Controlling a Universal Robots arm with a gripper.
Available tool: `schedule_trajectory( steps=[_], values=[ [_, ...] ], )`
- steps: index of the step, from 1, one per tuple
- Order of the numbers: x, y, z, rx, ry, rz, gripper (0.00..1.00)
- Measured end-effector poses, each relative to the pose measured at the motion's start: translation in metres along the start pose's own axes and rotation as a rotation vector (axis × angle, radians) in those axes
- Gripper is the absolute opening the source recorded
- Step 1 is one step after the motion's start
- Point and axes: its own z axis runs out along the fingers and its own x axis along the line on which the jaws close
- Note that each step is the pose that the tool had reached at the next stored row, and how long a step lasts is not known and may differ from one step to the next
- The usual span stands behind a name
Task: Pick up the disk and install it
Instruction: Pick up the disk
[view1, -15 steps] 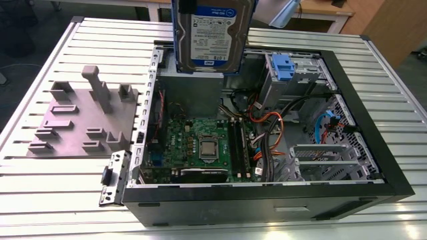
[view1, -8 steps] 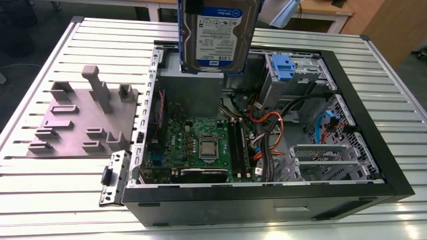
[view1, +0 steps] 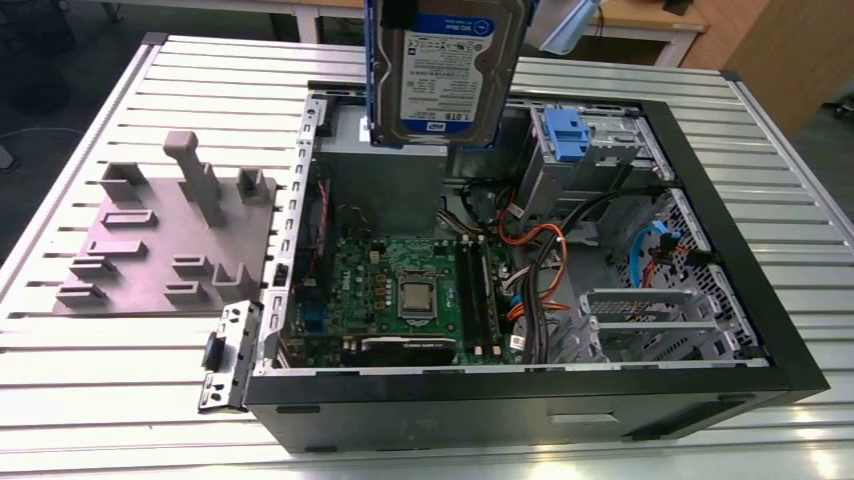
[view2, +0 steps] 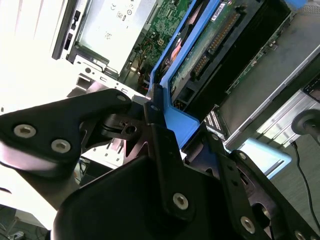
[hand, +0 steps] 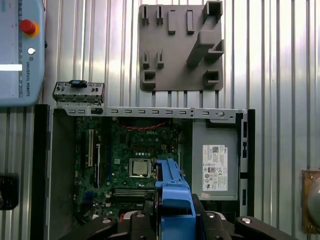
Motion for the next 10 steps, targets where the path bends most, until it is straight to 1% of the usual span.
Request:
schedule_trajectory(
  steps=[2,10],
  values=[
    [0.0,-0.0011,-0.0001,0.0,0.0002,0.0,0.37],
    [0.0,-0.0013,-0.0001,0.0,0.0001,0.0,0.37]
  ],
)
